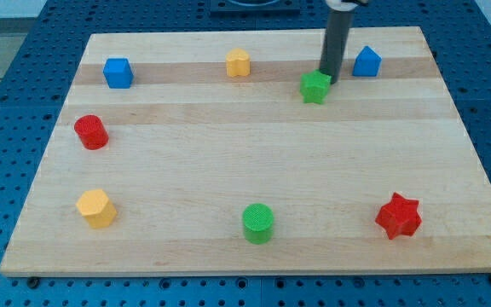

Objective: Push the green star at the bottom right of the yellow heart

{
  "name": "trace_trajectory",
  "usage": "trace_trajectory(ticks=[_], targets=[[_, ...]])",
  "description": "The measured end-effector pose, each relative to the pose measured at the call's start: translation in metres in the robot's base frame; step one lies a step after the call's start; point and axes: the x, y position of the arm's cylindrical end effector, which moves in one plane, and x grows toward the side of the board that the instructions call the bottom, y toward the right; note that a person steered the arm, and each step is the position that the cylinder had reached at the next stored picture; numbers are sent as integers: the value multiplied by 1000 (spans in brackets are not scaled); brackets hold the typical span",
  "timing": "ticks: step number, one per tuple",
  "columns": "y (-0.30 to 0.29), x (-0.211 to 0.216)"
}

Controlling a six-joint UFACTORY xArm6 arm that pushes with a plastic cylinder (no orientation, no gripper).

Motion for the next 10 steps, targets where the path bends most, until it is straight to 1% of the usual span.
trace_trajectory(ticks=[1, 2, 3, 4, 5, 6, 7, 8, 9, 10], targets=[[-1, 0], [-9, 14], [-3, 31], [-38, 57], [-36, 88], [-21, 106], [-105, 101], [-151, 95], [-160, 67], [-160, 23]])
